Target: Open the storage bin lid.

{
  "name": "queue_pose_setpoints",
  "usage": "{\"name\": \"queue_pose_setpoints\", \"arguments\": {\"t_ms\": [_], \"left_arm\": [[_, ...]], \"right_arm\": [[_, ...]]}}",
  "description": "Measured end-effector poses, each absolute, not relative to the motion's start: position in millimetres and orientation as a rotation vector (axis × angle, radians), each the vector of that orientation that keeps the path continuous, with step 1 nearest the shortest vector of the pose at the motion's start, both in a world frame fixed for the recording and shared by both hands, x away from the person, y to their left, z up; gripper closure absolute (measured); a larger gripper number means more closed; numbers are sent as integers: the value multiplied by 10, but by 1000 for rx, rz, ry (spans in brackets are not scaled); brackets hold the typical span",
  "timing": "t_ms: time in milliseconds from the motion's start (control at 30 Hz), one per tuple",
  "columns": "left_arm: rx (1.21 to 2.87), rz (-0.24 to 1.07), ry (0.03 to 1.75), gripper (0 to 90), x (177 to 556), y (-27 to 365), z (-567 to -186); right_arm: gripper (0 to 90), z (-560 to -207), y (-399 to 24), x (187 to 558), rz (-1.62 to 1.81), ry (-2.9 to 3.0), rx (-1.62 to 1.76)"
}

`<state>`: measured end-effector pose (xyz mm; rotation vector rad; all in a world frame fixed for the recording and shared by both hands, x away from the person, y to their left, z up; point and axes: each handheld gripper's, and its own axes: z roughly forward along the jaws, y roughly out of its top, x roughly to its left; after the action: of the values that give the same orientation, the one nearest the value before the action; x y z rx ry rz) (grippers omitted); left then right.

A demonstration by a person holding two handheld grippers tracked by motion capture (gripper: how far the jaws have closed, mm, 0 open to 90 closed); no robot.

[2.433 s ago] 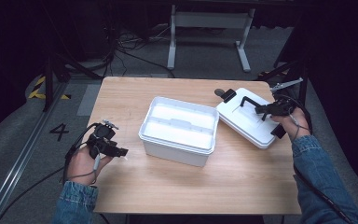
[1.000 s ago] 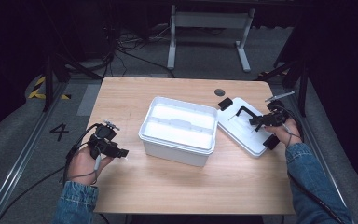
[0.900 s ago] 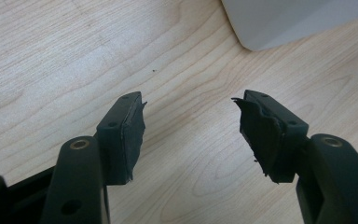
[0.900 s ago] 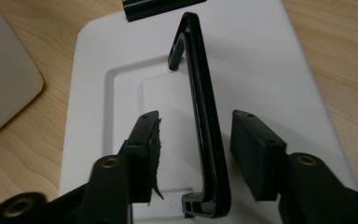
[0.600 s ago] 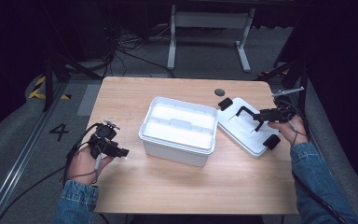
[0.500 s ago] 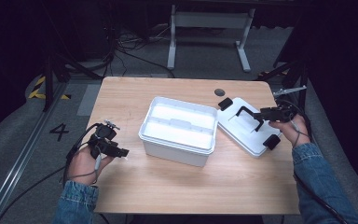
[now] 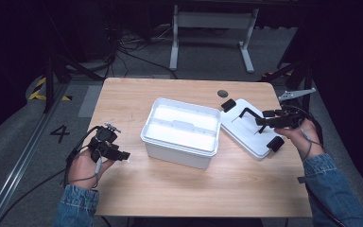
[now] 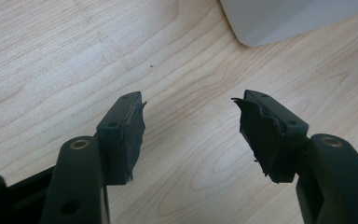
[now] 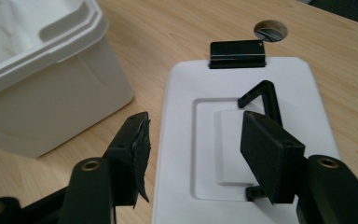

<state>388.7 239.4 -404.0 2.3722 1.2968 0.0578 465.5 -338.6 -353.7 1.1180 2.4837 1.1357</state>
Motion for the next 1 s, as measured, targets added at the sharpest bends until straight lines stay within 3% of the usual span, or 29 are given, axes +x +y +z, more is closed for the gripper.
{"name": "queue_pose_setpoints", "arguments": {"t_ms": [600, 1000], "left_arm": [[2375, 57, 1288, 404, 3895, 2387, -4034], [2378, 53, 1294, 405, 3900, 2376, -4051]], "right_arm": [[416, -3565, -3177, 4168, 1177, 2617, 1010], [404, -3791, -2966, 3927, 1168, 2646, 939]]}}
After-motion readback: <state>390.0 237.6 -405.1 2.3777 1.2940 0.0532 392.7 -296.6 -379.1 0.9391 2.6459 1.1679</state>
